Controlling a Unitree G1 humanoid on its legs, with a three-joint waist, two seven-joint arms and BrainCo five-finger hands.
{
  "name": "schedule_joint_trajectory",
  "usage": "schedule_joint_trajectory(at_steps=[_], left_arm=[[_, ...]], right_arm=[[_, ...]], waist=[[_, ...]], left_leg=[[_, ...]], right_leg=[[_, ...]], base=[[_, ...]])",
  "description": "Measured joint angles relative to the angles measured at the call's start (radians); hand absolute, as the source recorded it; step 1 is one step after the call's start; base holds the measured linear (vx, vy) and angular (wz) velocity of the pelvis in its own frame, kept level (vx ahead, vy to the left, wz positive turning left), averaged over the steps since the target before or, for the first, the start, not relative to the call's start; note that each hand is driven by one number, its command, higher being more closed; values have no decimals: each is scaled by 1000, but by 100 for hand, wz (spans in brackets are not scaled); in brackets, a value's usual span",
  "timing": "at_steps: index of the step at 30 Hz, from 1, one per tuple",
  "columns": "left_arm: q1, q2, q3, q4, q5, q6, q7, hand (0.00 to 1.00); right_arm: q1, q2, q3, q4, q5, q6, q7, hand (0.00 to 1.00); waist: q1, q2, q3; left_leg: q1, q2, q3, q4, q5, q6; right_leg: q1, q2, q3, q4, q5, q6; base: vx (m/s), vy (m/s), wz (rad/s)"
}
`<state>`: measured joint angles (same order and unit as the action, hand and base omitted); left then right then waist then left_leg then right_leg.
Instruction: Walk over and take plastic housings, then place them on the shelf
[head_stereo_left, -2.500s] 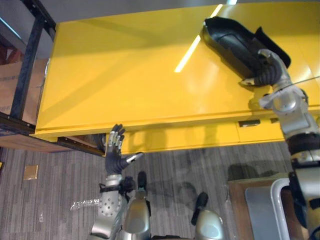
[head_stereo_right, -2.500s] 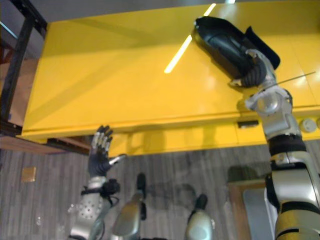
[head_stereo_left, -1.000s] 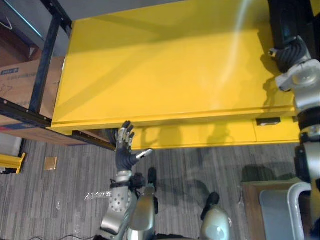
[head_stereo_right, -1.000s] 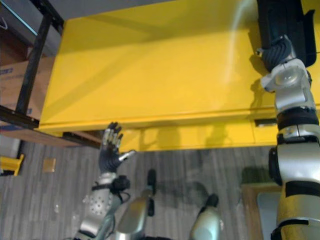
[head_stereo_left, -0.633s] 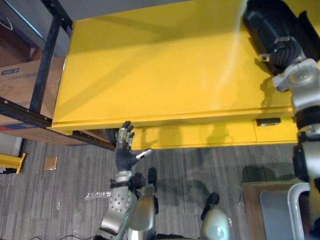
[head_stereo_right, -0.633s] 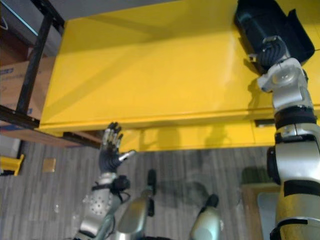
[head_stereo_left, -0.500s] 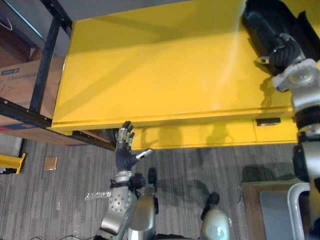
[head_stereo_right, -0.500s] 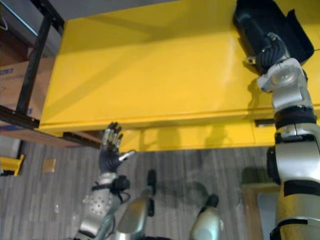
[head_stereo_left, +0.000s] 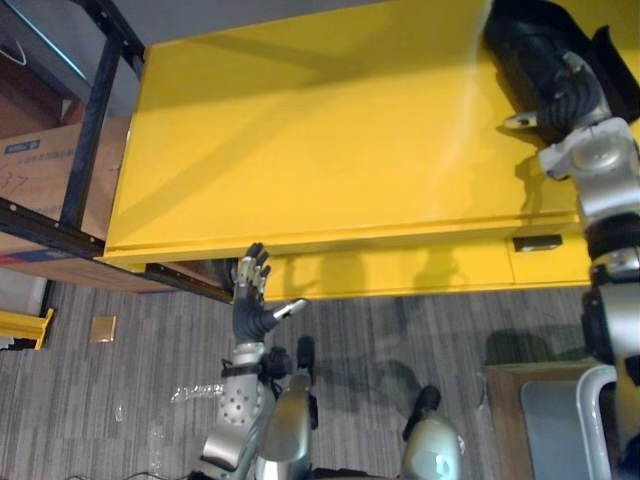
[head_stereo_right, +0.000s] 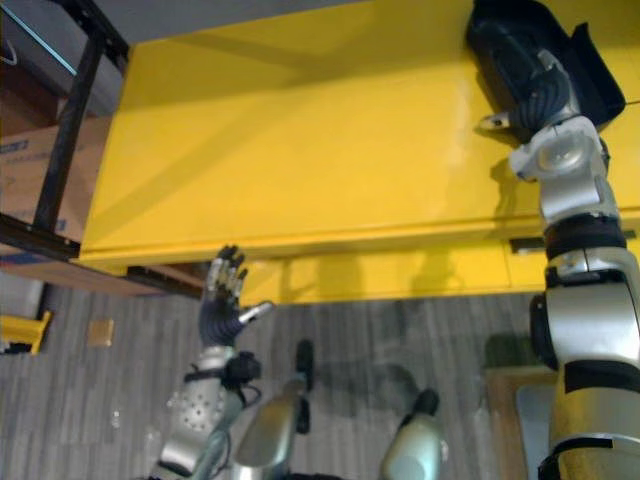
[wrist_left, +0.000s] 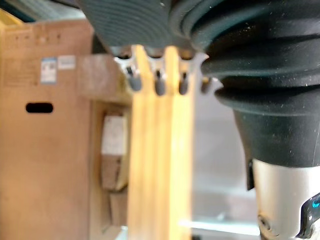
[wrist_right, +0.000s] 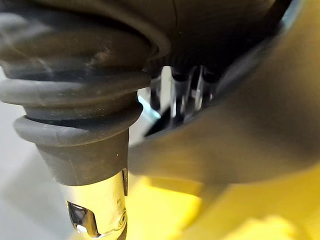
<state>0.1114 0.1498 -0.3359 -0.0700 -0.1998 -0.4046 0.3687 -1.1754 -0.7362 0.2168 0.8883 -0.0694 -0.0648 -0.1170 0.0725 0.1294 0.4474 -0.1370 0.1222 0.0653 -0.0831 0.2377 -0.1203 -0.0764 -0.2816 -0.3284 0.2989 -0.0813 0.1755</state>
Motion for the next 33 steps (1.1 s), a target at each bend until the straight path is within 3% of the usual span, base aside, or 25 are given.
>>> schedule_joint_trajectory(at_steps=[5,12,16,19,21,27,33], left_arm=[[9,1,3,-7,0,0,-24,0],[36,-3,20,-48,0,-2,-63,0],[46,-3,23,-50,0,-3,-67,0],[49,-6,41,-49,0,-3,-66,0],[51,-2,49,-48,0,-3,-64,0],[55,4,27,-5,1,-3,-53,0],[45,21,9,-5,1,0,-27,0]], right_arm=[[32,36,-40,-190,73,-46,-36,0],[127,84,-78,-358,89,-48,-38,0],[186,89,-106,-454,19,-32,-78,0],[208,89,-131,-463,-52,54,-86,0],[234,90,-136,-454,-165,149,-127,0],[235,89,-144,-351,-237,286,-168,0],[234,89,-140,-276,-179,301,-114,0]], waist=[[-4,0,0],[-7,0,0],[-7,-1,-1],[-8,-2,-1],[-7,-10,-5],[-13,-47,-24],[-18,-55,-28]], left_leg=[[5,6,1,0,-1,-1],[33,1,-2,0,-1,-2],[32,2,-1,0,-5,-5],[29,2,2,-4,-7,-3],[21,4,2,-4,-10,1],[13,7,2,-2,-3,4],[14,14,-2,-5,-7,3]], right_leg=[[10,8,-1,-11,2,2],[43,5,-7,-20,3,3],[45,7,-7,-33,6,6],[47,8,-7,-52,16,10],[47,14,-7,-70,24,11],[66,28,-14,-122,62,10],[76,36,-19,-132,64,7]], base=[[-3,-27,-1],[0,0,0],[-42,-13,-1],[-43,-3,-3],[0,0,0],[35,-25,1],[-5,-33,1]])
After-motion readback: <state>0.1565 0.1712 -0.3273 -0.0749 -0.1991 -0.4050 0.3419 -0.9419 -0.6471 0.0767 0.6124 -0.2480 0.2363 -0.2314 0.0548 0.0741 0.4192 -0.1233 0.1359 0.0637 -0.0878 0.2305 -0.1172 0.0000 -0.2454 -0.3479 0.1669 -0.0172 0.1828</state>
